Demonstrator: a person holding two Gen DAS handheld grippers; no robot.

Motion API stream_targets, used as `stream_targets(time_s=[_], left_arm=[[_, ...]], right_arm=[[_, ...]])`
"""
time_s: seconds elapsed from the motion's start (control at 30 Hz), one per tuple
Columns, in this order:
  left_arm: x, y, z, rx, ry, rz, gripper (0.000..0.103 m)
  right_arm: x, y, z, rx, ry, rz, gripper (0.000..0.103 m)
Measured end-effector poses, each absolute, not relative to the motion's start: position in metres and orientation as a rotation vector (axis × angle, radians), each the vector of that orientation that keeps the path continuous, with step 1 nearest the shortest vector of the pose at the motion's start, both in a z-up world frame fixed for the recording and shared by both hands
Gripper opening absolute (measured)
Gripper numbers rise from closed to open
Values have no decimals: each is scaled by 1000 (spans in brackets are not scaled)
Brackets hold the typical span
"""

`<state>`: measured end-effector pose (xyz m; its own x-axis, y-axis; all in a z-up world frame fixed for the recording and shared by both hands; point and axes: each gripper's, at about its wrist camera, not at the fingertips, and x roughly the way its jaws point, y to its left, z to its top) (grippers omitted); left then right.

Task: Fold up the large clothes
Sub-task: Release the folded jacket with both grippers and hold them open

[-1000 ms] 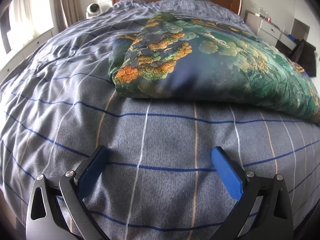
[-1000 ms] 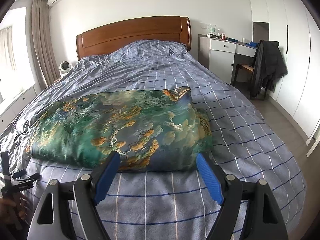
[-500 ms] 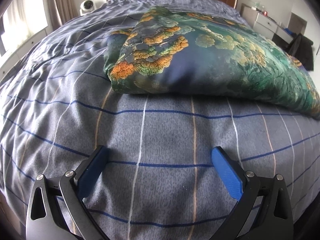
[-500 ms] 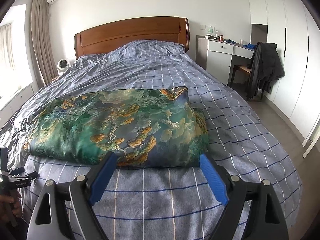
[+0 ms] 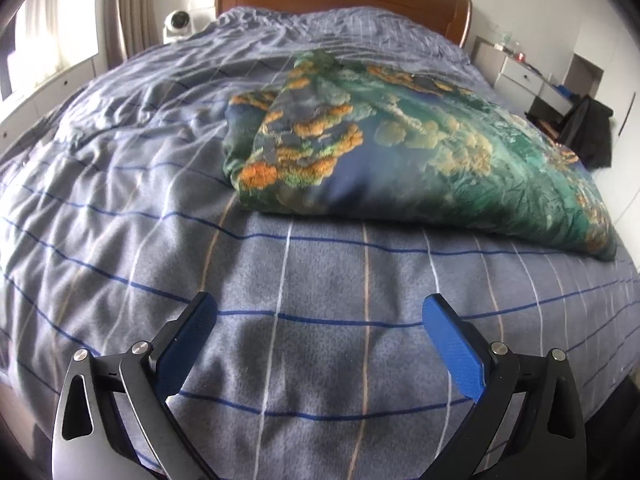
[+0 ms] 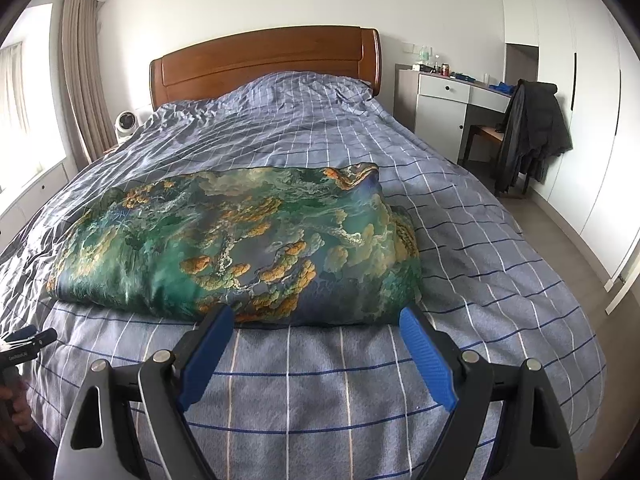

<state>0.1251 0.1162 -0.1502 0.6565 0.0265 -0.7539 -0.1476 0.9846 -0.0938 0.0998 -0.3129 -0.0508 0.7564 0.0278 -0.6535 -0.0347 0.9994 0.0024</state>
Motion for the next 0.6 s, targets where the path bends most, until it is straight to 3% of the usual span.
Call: stream_targets(time_s=[0.6], left_arm=[[121, 82, -124, -34, 806, 45, 102]], right_arm=[[101, -315, -62, 16, 741, 38, 87]])
